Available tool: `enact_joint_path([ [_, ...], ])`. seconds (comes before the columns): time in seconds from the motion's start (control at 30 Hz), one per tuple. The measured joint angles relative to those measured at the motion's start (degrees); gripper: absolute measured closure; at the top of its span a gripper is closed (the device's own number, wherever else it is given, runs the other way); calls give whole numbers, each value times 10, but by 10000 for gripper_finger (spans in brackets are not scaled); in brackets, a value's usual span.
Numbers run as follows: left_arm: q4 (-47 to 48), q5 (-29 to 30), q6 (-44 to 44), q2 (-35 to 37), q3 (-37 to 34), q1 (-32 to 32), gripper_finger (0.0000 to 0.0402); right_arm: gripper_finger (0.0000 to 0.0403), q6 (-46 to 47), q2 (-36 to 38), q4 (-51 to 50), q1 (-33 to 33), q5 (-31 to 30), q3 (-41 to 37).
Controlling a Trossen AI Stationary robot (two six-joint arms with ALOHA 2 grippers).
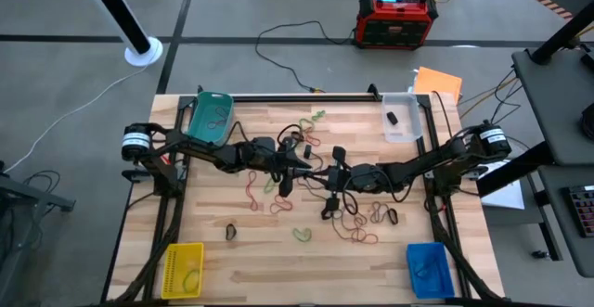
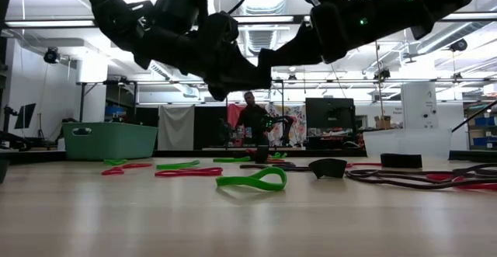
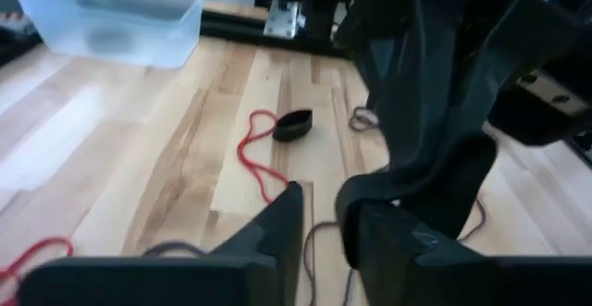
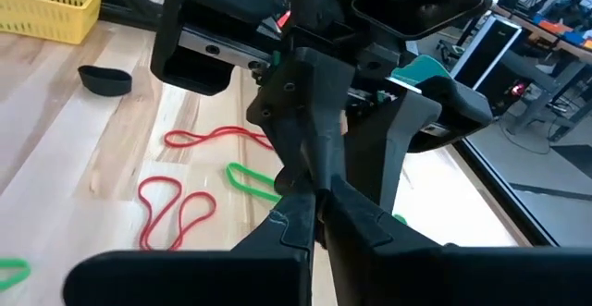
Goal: Sort rubber bands into baskets
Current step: Put the black rubber band into the transparent bin
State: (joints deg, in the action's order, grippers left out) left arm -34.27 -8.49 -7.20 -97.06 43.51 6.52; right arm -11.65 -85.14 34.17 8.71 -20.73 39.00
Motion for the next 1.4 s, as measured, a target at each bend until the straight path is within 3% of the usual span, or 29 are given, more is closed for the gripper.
enact_joint_path([
  [0.17,30,0,0,0,0,0,258,392,1,4,-21,0,0,0],
  [0.37,64,0,1,8,0,0,221,392,39,12,-68,-15,-2,0],
  [0.63,66,5,2,18,0,1,216,392,57,22,-116,-27,-4,0],
  [0.93,166,5,2,48,0,0,216,392,109,23,-199,-56,-52,0],
  [1.07,186,5,-5,62,0,-4,216,392,139,23,-218,-82,-104,0],
  [1.2,188,6,-11,69,0,-12,216,392,172,31,-229,-124,-108,3],
  [1.4,196,6,-36,69,0,-29,216,392,179,45,-430,-199,-58,90],
])
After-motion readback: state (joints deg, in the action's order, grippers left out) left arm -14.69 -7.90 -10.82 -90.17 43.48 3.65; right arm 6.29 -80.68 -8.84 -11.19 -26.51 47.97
